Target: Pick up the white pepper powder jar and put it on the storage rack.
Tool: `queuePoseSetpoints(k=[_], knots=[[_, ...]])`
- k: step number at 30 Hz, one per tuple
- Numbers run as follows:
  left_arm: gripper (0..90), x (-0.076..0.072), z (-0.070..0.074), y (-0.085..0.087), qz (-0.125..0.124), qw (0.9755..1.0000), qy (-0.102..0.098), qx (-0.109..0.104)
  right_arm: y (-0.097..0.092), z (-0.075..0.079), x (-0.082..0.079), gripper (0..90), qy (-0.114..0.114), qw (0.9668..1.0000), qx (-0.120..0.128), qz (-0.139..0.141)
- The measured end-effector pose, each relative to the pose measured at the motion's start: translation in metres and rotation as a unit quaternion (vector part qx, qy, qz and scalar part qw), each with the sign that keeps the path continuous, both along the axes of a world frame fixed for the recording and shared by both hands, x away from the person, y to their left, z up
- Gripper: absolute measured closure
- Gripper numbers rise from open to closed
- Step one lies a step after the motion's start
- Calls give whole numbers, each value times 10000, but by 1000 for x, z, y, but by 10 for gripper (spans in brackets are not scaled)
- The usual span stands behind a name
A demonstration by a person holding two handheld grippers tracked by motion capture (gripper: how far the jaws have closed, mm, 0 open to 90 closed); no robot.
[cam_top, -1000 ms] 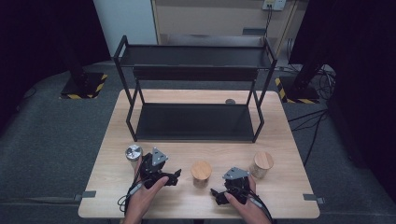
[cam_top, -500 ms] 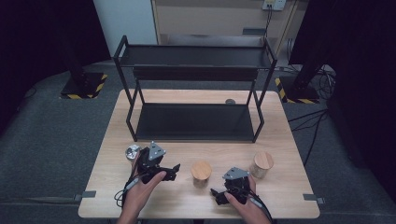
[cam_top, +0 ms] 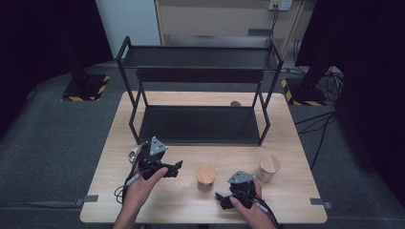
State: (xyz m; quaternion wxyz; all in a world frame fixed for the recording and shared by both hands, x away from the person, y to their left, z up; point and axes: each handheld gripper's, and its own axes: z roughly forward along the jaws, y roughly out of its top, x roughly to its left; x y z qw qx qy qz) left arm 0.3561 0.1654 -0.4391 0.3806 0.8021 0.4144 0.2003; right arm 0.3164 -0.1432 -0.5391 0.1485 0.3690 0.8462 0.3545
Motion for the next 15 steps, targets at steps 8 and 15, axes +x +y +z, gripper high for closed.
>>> queuePoseSetpoints(k=[8,15], knots=[[20,7,4,3,39,10000,-3,-16,0,0,0,4,0,10000,0,1],[20,12,7,5,58,10000,-39,-52,0,0,0,4,0,10000,0,1]])
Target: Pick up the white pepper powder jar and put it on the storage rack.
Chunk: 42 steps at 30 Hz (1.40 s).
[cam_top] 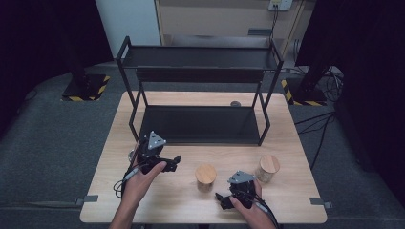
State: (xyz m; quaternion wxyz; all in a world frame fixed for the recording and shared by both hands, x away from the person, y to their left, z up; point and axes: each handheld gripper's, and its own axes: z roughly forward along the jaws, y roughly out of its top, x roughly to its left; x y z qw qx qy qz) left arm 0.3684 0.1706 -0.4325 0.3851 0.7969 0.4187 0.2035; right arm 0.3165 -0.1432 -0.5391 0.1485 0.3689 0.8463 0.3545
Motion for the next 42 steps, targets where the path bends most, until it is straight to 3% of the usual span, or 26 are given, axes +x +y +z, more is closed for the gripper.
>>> queuePoseSetpoints(k=[14,27,31,42], knots=[[19,5,4,11,66,10000,-41,-32,0,0,0,4,0,10000,0,0],[17,10,4,29,161,9998,-73,-29,0,0,0,3,1,10000,1,-2],[17,11,3,36,202,9997,-75,-146,0,0,0,4,1,10000,0,0],[16,14,2,53,281,9995,-121,-106,0,0,0,4,2,10000,1,-2]])
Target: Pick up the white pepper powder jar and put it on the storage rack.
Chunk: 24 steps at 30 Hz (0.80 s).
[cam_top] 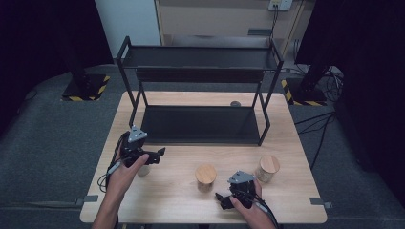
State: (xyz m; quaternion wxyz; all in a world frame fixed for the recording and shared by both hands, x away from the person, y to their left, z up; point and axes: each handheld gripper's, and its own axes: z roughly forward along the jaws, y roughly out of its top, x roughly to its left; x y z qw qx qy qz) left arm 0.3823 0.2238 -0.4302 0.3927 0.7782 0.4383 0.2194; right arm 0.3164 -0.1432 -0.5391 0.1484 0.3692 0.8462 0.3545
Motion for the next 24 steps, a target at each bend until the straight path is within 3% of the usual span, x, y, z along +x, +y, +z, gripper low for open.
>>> queuePoseSetpoints(k=[24], knots=[[16,-1,-18,25,150,9998,-30,-110,0,0,0,3,-1,10000,0,0]])
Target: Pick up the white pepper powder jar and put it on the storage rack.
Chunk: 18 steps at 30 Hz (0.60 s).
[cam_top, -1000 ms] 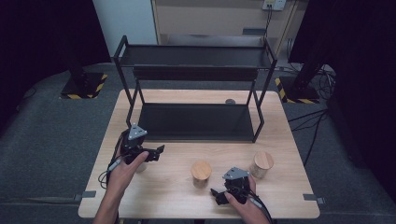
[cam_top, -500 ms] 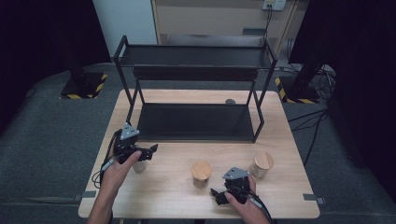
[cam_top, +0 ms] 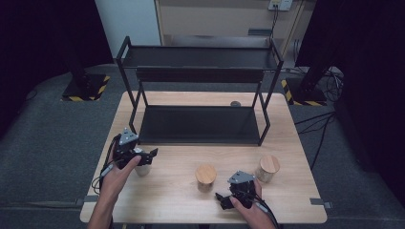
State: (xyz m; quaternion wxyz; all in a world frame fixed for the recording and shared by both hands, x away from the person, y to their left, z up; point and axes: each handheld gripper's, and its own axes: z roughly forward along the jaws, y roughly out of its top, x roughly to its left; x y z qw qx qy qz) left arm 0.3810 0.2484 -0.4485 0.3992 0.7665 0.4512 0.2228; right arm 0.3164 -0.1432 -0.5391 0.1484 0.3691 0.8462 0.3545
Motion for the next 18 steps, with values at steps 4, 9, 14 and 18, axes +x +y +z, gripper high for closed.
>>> queuePoseSetpoints(k=[4,9,14,18], knots=[[16,-1,-4,3,28,10000,-7,-7,0,0,0,4,1,10000,0,1],[15,-4,-10,7,90,9999,-47,-42,0,0,0,3,0,10000,0,1],[16,-6,-19,10,118,9999,-37,-84,0,0,0,4,0,10000,0,1],[17,-8,-24,12,107,9999,-34,-57,0,0,0,4,0,10000,0,1]])
